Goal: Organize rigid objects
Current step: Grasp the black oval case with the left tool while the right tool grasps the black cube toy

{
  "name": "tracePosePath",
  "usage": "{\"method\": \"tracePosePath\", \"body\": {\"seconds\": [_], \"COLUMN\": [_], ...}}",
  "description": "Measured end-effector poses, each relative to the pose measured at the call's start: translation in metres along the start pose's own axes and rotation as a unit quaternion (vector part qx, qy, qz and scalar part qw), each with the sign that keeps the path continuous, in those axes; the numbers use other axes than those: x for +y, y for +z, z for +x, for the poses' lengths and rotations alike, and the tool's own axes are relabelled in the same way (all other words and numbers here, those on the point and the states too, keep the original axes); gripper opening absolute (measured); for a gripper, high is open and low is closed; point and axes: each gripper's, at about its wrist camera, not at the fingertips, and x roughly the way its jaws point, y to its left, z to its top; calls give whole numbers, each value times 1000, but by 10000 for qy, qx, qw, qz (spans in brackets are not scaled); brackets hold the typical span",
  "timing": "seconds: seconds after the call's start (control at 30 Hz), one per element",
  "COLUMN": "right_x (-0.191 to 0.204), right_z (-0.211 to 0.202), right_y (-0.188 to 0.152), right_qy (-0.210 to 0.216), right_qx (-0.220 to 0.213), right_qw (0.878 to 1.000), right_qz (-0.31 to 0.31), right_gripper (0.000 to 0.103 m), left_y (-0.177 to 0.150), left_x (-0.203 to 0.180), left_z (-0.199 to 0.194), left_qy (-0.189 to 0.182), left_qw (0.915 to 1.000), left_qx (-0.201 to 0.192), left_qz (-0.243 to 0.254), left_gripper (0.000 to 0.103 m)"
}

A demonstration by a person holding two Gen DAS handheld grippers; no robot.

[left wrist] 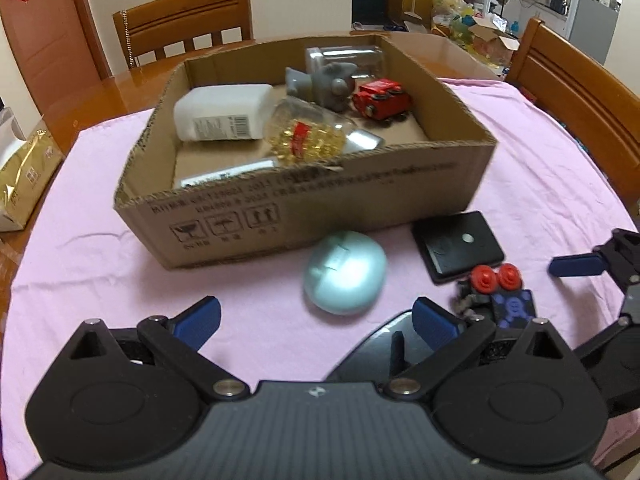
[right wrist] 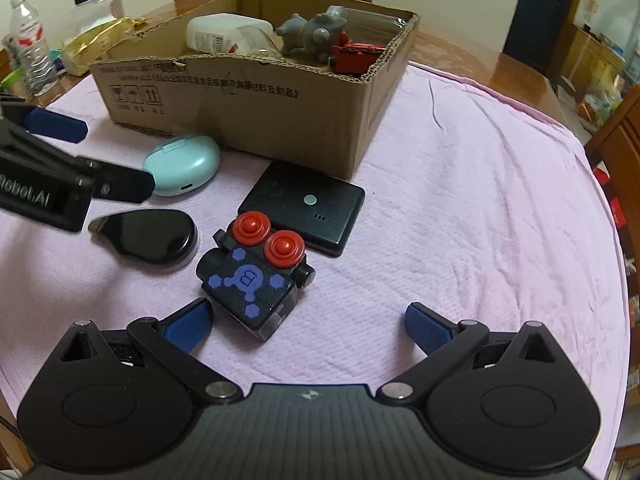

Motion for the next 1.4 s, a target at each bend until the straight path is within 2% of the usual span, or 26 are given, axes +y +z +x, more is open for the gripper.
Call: {"method": "tracePosePath", "body": {"seconds": [0.3, 0.53, 0.77, 0.93, 1.23, 1.33, 1.4], "right_x": [-1, -2, -2, -1, 1, 2, 3], "right_z": [-4, -5, -7, -7, -7, -7, -7], "right_y": [-5, -6, -8, -7, -6, -7, -7], "right_qy": [59, 103, 137, 132, 85, 48, 21], "right_qx": [-93, -72, -117, -102, -38, -22, -19], "right_qw": [9999, 9998, 9996, 9996, 9999, 10000, 10000], "right_qz": [-90, -159, -217, -206, -135, -75, -28], "right_gripper": [103, 103, 103, 103, 103, 103, 103], "left_y": [-4, -26, -47, -44, -34, -32, -31], "left_x": [-27, -18, 14, 14, 19, 18, 17], "left_z": [24, 18, 9, 13, 18, 18, 16], "left_qy": [-104, 235, 159, 6, -362, -453, -507], "left_qw": [9999, 9991, 9979, 9994, 9981, 9972, 9966], "left_qx": [109, 305, 405, 268, 345, 380, 370], "left_qz": [13, 176, -489, -215, 350, 466, 542], "left_gripper": [101, 102, 103, 103, 103, 97, 90]}}
